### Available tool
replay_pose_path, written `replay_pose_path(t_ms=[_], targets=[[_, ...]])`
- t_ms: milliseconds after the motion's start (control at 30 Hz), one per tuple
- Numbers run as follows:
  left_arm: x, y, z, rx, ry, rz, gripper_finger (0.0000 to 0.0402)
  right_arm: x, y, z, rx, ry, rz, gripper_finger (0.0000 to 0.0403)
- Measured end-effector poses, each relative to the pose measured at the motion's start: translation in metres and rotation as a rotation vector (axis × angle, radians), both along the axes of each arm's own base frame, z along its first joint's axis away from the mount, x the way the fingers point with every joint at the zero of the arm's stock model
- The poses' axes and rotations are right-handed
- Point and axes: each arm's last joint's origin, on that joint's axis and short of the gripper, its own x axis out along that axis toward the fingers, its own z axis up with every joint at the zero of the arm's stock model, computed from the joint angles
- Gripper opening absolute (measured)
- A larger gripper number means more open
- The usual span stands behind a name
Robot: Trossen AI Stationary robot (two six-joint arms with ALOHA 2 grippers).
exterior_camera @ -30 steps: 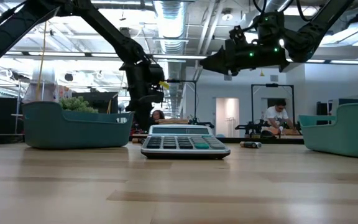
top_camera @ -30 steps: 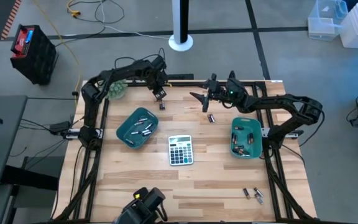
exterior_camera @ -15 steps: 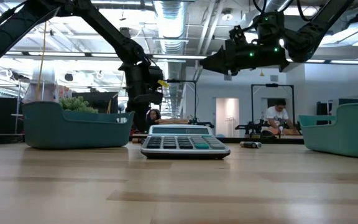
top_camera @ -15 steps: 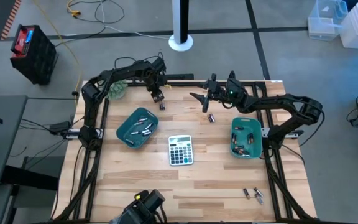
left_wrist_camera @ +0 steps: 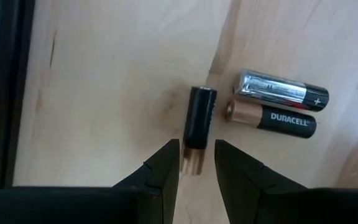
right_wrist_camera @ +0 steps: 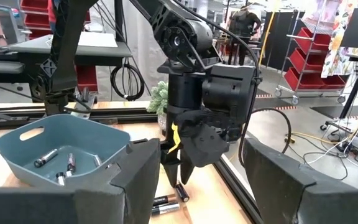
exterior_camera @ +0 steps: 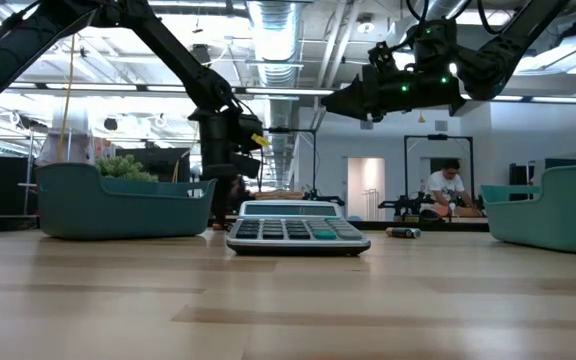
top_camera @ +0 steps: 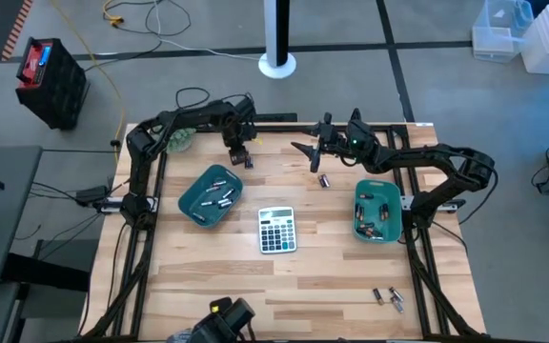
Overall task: Sort batteries
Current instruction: Put the brown/black battery into the green bin
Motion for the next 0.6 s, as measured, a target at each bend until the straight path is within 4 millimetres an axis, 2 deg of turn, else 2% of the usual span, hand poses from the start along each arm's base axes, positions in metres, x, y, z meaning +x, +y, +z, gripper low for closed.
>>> replay_pose_path(t_ms=[333, 600], targets=[[-0.004, -0.007, -0.017, -0.005, 0.003, -0.022, 0.0098, 0.000, 0.000, 0.000, 0.001, 0.003, 0.000, 0.0244], [-0.002, -0.005, -0.019, 0.017, -0.032, 0.008, 0.0095, 0.000, 0.000, 0.000, 0.002, 0.003, -0.001, 0.0244]])
